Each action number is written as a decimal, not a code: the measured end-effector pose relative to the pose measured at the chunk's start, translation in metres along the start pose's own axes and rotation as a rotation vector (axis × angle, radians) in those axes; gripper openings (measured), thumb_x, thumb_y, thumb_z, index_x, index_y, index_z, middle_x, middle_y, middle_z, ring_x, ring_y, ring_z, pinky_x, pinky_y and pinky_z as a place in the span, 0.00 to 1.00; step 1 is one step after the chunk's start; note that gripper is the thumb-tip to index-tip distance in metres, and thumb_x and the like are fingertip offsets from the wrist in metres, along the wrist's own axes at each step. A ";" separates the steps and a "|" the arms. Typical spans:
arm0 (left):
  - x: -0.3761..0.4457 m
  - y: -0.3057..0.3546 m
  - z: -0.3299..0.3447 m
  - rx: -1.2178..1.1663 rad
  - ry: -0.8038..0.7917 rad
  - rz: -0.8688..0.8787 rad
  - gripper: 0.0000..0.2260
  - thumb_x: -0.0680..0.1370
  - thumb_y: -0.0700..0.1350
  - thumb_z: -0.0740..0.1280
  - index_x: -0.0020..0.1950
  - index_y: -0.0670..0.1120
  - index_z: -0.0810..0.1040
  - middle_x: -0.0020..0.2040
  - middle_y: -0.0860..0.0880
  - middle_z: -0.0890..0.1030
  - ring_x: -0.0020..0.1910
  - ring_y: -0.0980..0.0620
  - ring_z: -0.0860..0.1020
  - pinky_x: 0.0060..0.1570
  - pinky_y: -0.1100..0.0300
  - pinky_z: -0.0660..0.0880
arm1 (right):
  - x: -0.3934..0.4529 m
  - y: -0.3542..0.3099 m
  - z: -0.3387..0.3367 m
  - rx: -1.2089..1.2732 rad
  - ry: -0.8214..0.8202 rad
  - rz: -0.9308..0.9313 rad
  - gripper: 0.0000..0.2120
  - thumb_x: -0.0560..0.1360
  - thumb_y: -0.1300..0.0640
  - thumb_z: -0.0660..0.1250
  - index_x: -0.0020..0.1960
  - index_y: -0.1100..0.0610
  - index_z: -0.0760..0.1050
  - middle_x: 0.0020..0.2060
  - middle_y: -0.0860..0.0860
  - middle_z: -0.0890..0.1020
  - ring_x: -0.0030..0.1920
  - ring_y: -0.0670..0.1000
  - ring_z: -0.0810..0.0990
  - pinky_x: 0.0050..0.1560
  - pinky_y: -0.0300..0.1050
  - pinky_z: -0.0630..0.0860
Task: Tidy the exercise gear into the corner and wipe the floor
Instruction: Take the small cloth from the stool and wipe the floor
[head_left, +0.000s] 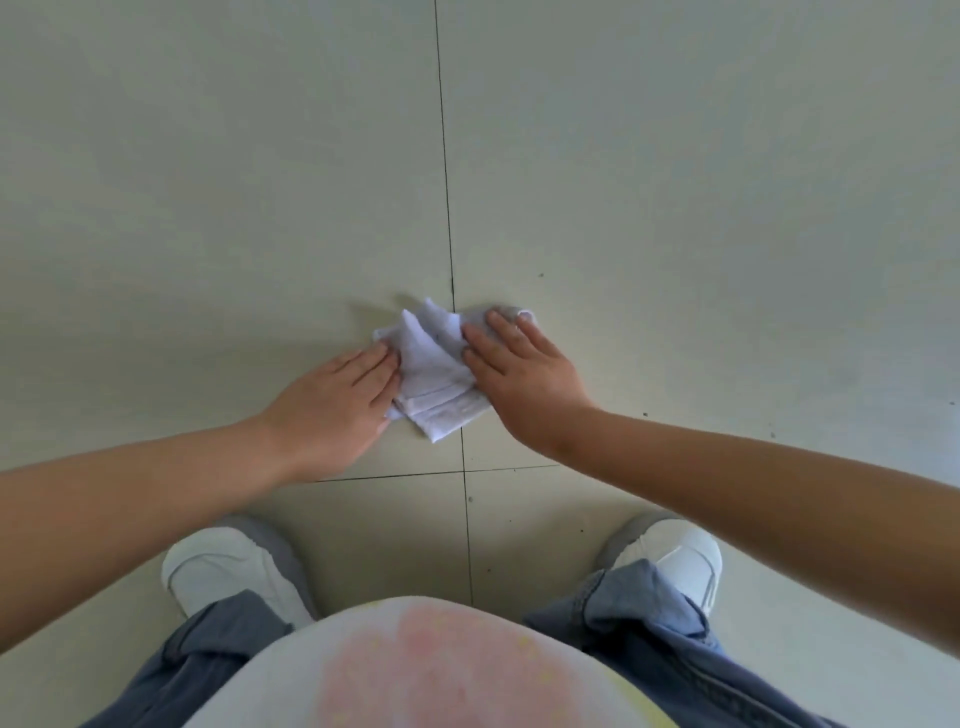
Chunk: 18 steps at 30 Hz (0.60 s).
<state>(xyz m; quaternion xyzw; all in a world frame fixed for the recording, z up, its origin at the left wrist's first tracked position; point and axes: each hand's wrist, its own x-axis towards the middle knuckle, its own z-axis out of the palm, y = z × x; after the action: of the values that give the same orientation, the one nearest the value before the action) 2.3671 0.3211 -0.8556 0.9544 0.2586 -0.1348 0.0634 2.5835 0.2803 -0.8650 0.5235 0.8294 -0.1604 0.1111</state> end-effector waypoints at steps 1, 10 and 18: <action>0.002 0.011 0.001 0.005 0.029 0.027 0.31 0.83 0.44 0.42 0.49 0.32 0.83 0.48 0.35 0.84 0.49 0.38 0.84 0.70 0.56 0.59 | -0.013 0.003 0.006 -0.014 0.011 -0.014 0.21 0.57 0.62 0.75 0.51 0.60 0.83 0.53 0.56 0.84 0.54 0.60 0.83 0.53 0.59 0.77; 0.111 0.126 -0.031 -0.104 -0.110 0.254 0.22 0.76 0.43 0.51 0.62 0.36 0.78 0.63 0.39 0.78 0.65 0.46 0.76 0.69 0.54 0.63 | -0.148 0.103 0.040 -0.031 0.171 0.261 0.13 0.78 0.59 0.53 0.58 0.59 0.72 0.54 0.58 0.83 0.53 0.63 0.82 0.67 0.48 0.62; 0.253 0.113 -0.086 0.073 -0.320 0.103 0.21 0.83 0.41 0.48 0.75 0.36 0.57 0.77 0.37 0.52 0.77 0.41 0.51 0.76 0.53 0.47 | -0.106 0.176 -0.011 0.147 -0.058 0.793 0.17 0.78 0.62 0.57 0.66 0.61 0.71 0.70 0.55 0.69 0.70 0.55 0.69 0.72 0.49 0.60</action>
<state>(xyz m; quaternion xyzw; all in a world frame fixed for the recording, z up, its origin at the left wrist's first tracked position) 2.6537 0.3613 -0.8413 0.9344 0.1911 -0.2910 0.0759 2.7877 0.2661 -0.8438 0.8047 0.5459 -0.1788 0.1502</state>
